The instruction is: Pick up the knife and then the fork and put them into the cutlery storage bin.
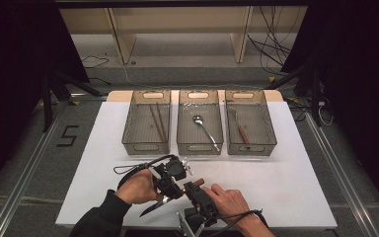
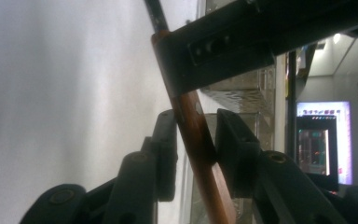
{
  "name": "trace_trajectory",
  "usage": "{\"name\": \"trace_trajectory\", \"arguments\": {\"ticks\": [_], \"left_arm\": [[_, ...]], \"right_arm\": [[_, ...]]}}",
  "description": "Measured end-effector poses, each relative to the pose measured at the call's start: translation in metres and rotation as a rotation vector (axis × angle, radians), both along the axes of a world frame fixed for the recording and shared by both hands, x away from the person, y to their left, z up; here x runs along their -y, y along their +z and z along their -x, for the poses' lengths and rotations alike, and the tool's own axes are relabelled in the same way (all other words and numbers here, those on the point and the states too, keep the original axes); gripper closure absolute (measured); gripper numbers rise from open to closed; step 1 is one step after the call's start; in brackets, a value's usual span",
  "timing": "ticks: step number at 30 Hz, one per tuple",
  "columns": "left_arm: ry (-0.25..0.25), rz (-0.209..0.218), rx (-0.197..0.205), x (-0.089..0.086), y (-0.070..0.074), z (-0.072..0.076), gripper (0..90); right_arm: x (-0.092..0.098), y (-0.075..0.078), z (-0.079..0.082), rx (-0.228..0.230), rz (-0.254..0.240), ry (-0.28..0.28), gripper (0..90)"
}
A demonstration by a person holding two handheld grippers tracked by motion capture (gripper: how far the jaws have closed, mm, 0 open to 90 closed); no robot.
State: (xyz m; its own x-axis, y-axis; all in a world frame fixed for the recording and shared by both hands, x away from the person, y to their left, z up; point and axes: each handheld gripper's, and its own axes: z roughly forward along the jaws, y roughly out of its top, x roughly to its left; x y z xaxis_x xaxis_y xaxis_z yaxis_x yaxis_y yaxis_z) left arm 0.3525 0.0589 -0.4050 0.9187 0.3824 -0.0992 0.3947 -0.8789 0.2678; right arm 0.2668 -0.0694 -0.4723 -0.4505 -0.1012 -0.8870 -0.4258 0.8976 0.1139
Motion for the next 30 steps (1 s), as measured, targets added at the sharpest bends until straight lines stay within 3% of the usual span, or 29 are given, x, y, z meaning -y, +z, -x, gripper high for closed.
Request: {"name": "trace_trajectory", "arguments": {"ticks": [7,13,15,20,28,30], "left_arm": [[-0.001,0.009,-0.012,-0.001,0.001,0.0,76.5],[0.013,0.035,-0.02,-0.002,0.002,-0.001,75.2],[0.026,0.036,-0.004,-0.004,0.003,-0.001,74.0],[0.082,0.061,0.036,-0.017,0.012,-0.007,60.9],[0.206,0.149,0.077,-0.044,0.022,-0.02,40.5],[0.252,0.17,0.105,-0.051,0.025,-0.023,36.1]], "right_arm": [[0.002,-0.003,0.002,0.012,0.047,0.019,77.6],[0.004,-0.003,0.001,0.003,0.048,0.029,80.0],[0.004,-0.001,0.0,-0.004,0.059,0.023,80.4],[0.011,-0.003,-0.002,-0.013,0.084,0.009,81.0],[0.025,0.003,-0.007,-0.023,0.048,-0.029,81.3],[0.032,0.005,-0.009,-0.036,0.034,-0.048,81.3]]}}
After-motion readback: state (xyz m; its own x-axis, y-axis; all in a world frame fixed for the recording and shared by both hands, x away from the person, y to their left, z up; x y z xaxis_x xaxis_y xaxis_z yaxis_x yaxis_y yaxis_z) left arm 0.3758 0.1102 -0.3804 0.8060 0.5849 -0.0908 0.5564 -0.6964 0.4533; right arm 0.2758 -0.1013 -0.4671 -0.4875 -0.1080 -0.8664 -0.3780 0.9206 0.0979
